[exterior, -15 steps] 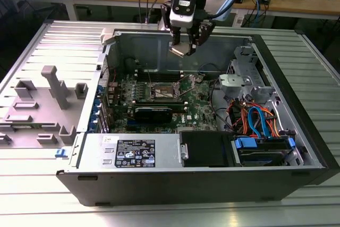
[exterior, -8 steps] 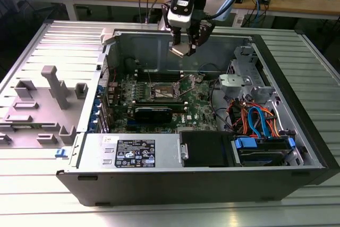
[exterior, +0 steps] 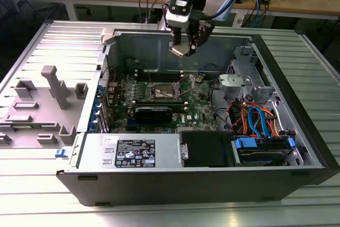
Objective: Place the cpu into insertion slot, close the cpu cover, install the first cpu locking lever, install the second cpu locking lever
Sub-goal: 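Place the cpu into insertion slot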
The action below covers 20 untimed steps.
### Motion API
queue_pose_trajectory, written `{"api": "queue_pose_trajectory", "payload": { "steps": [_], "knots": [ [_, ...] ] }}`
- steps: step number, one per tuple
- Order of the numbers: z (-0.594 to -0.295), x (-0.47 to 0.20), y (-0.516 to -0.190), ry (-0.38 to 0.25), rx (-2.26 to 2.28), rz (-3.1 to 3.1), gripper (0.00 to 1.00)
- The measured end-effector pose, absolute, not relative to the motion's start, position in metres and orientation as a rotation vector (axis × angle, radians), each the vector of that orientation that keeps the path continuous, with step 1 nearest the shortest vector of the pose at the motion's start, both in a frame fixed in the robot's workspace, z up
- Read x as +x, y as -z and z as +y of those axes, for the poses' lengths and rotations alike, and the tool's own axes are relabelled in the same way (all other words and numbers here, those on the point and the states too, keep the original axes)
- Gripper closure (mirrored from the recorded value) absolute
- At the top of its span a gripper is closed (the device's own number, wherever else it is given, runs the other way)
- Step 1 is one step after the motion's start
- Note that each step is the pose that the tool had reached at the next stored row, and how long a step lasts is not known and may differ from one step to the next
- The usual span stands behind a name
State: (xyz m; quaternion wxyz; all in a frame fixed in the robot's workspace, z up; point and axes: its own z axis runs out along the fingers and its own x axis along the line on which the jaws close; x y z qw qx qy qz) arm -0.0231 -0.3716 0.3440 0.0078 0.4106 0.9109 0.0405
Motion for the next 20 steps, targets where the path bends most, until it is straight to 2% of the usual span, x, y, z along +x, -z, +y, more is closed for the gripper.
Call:
{"api": "queue_pose_trajectory", "payload": {
  "steps": [20],
  "knots": [
    [-0.3717,-0.0235,-0.3385,-0.122,1.537,2.712,0.46]
  ]
}}
